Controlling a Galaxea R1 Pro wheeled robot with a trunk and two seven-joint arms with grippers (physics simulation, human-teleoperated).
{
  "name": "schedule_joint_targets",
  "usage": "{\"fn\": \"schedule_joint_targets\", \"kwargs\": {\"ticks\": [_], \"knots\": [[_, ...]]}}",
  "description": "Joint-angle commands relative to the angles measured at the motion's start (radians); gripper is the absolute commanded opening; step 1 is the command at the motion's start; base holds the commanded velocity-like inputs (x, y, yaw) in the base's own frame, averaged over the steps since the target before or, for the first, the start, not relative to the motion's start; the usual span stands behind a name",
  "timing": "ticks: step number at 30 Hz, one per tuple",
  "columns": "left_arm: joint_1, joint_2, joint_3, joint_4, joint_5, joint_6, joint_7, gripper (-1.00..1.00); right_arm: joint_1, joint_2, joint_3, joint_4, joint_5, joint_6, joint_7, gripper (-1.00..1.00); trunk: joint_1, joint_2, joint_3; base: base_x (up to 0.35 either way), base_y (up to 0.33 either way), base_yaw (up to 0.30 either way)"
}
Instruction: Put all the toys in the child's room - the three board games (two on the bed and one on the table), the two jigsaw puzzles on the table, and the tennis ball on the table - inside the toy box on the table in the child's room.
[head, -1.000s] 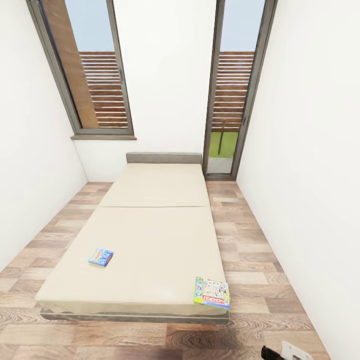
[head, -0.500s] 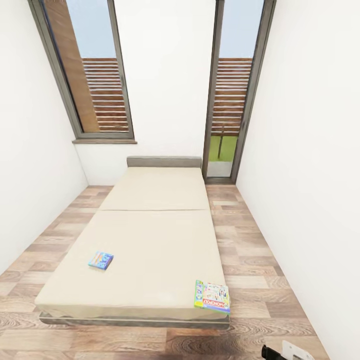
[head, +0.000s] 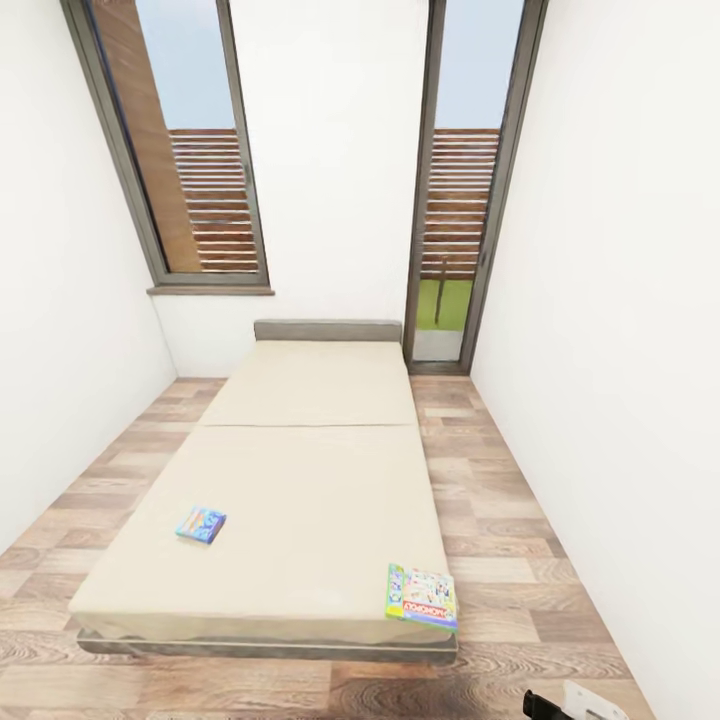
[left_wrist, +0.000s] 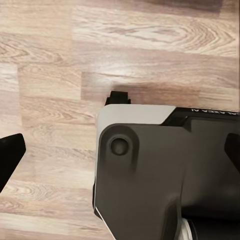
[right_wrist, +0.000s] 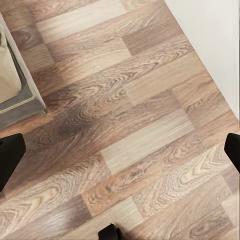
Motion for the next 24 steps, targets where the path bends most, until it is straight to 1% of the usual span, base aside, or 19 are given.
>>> {"fn": "schedule_joint_targets", "kwargs": {"ticks": [1, 19, 24], "knots": [[0.000, -0.001, 0.008, -0.002, -0.010, 0.006, 0.002, 1.00, -0.001, 0.001, -0.003, -0.001, -0.002, -0.001, 0.000, 1.00, 0.000, -0.002, 0.000, -0.172, -0.120, 0.000], [0.000, -0.001, 0.008, -0.002, -0.010, 0.006, 0.002, 1.00, -0.001, 0.001, -0.003, 0.000, -0.002, 0.000, 0.000, 1.00, 0.000, -0.002, 0.029, -0.239, -0.168, 0.000], [0.000, -0.001, 0.008, -0.002, -0.010, 0.004, 0.002, 1.00, -0.001, 0.001, -0.003, 0.000, -0.002, 0.000, 0.000, 1.00, 0.000, -0.002, 0.038, -0.164, -0.134, 0.030]]}}
